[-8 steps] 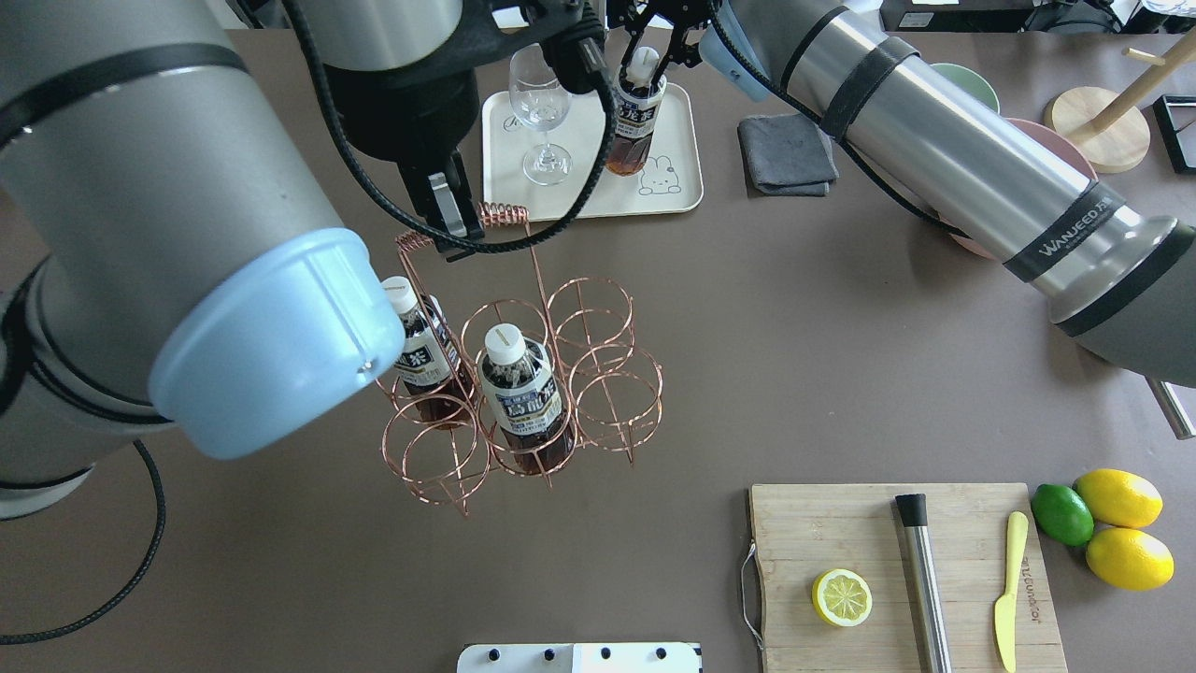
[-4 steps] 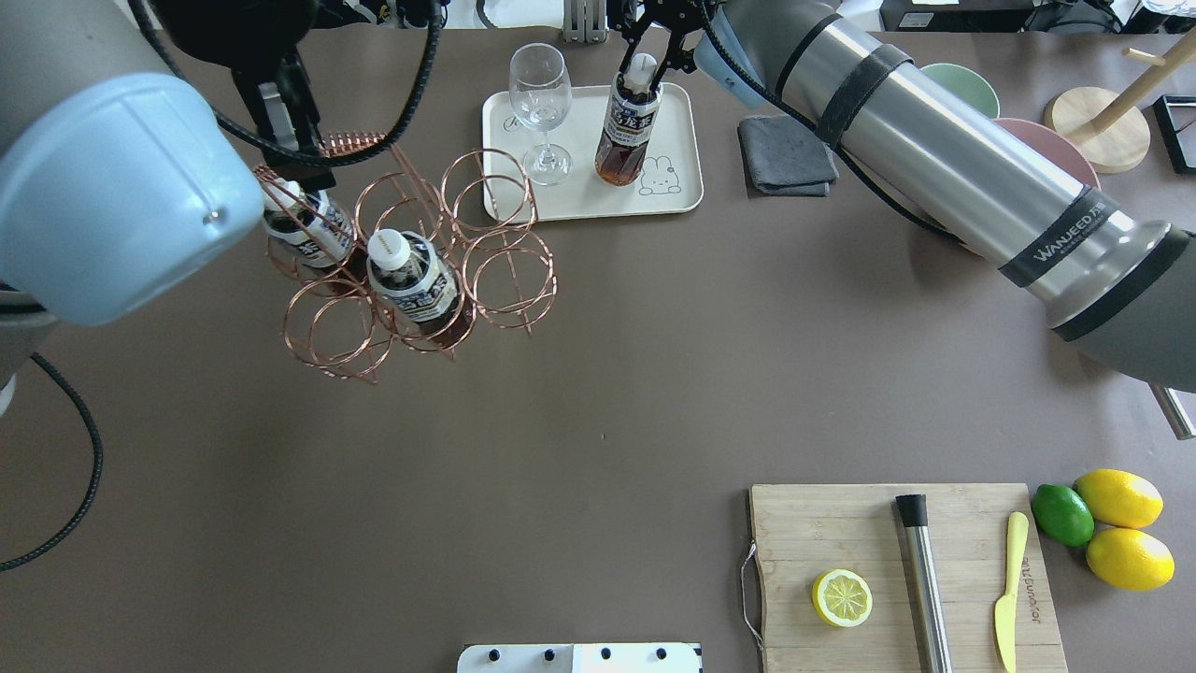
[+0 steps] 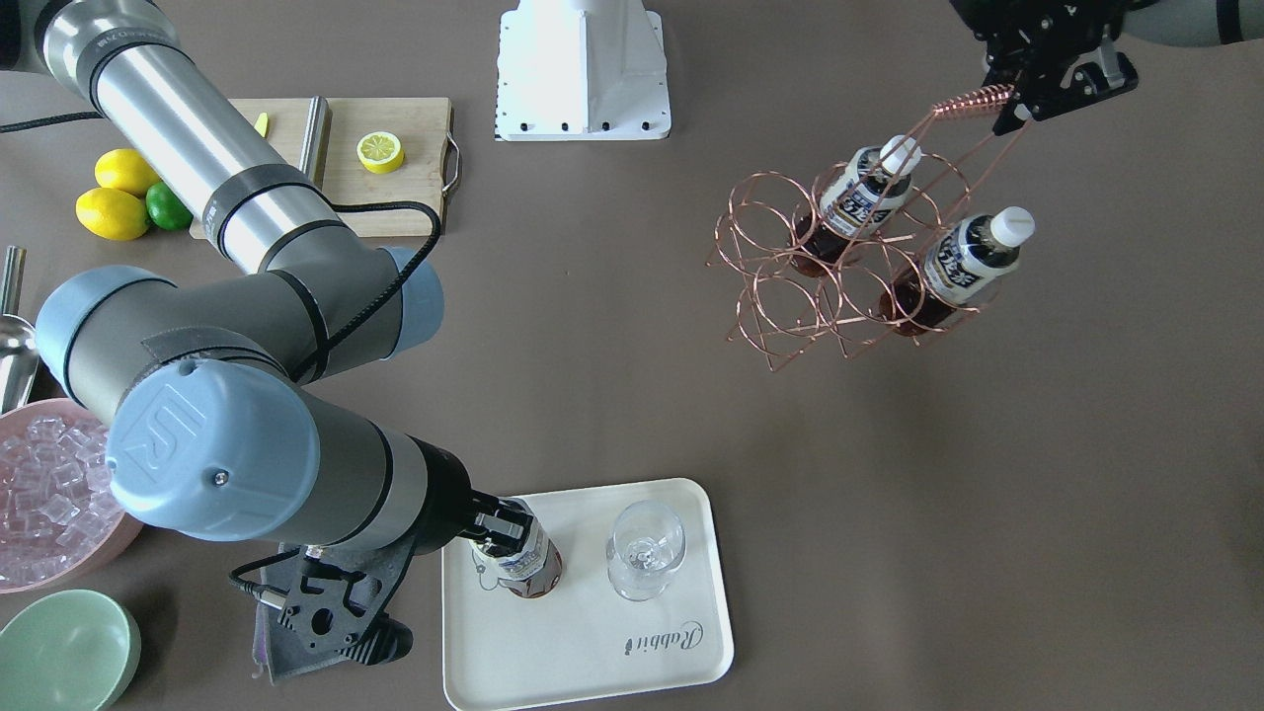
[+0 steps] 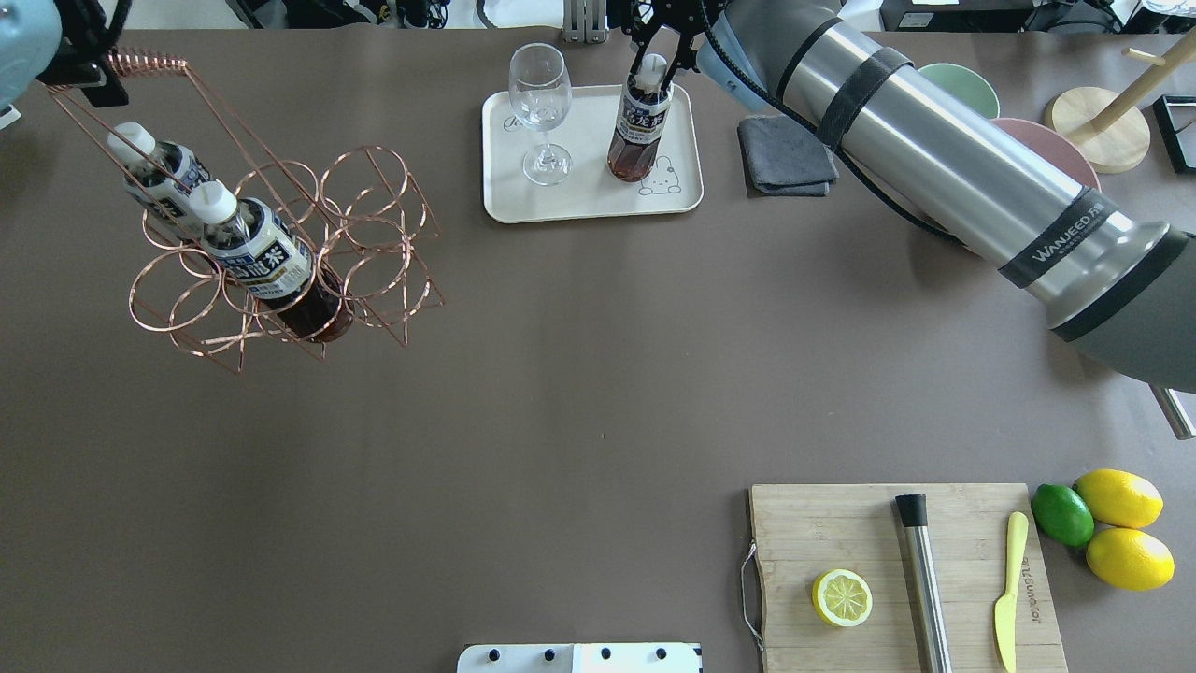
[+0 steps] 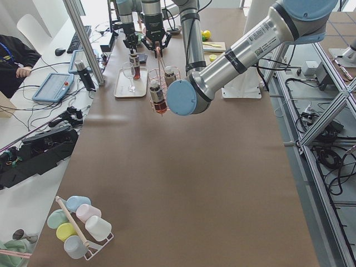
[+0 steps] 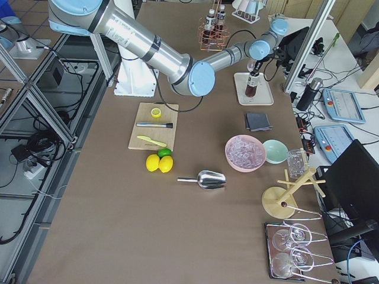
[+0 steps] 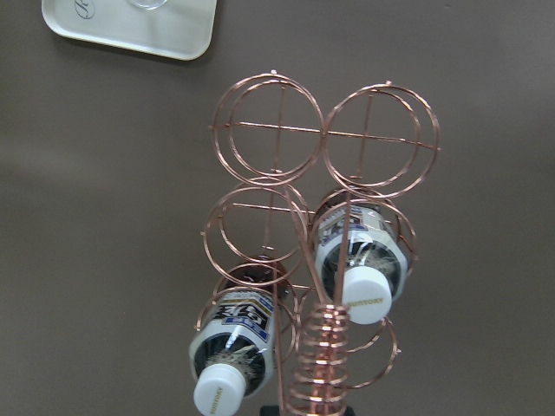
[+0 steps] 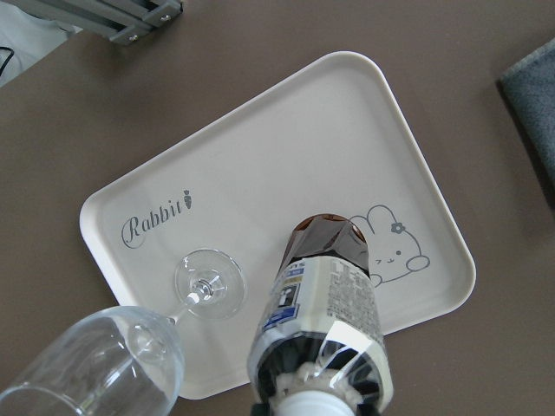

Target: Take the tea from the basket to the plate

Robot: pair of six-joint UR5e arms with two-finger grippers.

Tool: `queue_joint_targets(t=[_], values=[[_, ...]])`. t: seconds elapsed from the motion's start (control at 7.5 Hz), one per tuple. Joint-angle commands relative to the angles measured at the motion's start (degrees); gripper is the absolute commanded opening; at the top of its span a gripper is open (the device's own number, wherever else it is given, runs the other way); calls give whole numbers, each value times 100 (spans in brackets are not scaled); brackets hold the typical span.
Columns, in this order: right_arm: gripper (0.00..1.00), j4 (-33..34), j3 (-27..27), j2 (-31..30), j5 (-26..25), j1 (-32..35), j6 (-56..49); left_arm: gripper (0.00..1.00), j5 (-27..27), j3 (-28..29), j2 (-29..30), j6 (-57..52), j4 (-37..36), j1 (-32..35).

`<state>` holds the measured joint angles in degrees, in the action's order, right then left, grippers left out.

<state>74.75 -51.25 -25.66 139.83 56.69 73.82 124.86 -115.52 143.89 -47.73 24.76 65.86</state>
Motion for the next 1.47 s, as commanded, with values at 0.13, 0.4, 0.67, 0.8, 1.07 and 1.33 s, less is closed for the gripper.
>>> queue_joint_targets(t=[0.13, 0.4, 0.67, 0.8, 1.07, 1.33], values=[[65, -4, 36, 8, -105, -35, -87, 0, -460, 64, -712, -1505, -6, 365], [99, -22, 71, 8, -158, -53, -227, 0, -489, 152, -1396, -1984, 772, 908], [99, 40, -112, 26, -106, -36, -149, 0, -489, 362, -1619, -2833, 917, 1253], [100, 240, -548, -105, 25, -27, -149, 0, -489, 625, -1645, -2899, 1108, 1471], [100, 1004, -2284, -1138, 61, -9, -367, 0, -498, 1300, -1908, -2891, 2028, 1754], [100, 1942, -3874, -2305, 70, 393, -1206, 0, -524, 2021, -1962, -2890, 2820, 1929]])
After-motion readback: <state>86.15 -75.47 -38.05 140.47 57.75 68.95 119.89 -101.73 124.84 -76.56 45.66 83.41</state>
